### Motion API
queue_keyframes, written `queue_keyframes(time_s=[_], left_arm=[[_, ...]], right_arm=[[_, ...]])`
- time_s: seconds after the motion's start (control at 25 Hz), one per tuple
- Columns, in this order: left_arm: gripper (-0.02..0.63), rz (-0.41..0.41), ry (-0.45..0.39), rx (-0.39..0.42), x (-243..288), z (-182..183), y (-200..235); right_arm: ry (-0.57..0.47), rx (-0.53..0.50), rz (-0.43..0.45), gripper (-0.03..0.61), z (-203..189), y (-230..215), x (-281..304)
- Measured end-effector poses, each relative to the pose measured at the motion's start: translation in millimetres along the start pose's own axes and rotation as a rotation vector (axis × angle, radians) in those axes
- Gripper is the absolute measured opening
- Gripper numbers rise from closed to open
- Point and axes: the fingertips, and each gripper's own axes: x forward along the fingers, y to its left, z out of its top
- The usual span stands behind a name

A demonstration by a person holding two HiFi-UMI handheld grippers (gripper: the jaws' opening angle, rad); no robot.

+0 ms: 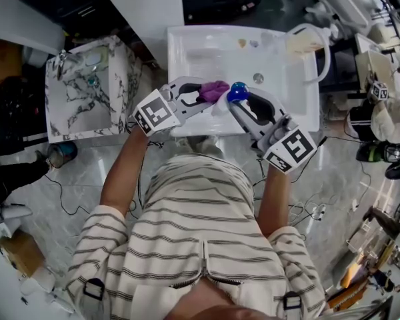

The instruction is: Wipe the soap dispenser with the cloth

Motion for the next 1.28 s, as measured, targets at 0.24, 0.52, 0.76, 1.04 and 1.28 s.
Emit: queue_keyframes(time_s=[0.24,0.52,0.76,1.04,1.28], left_arm=[[0.121,0.022,0.010,-0.030,-9,-13,-3],[0.123,0.162,-0.086,-0.109,-23,-3,-5],[0.123,0.343,-0.098,-0.128,-31,6,7],[0.124,0.508,-0.081,-0.099,-33,14,18],[0.124,0.666,-0.047,-0.093,-37,5,34]], right_arm=[[-0.010,0.016,-0.030,0.135,-1,-5,0],[-0.013,0.031,-0.131,0.135,-5,-21,1],[-0.047,0.013,-0.267,0.135,-2,-39,1],[-0.060,-0.017,-0.403,0.135,-5,-58,6],[-0.058,0.005,-0.500,0.135,-17,-85,17]])
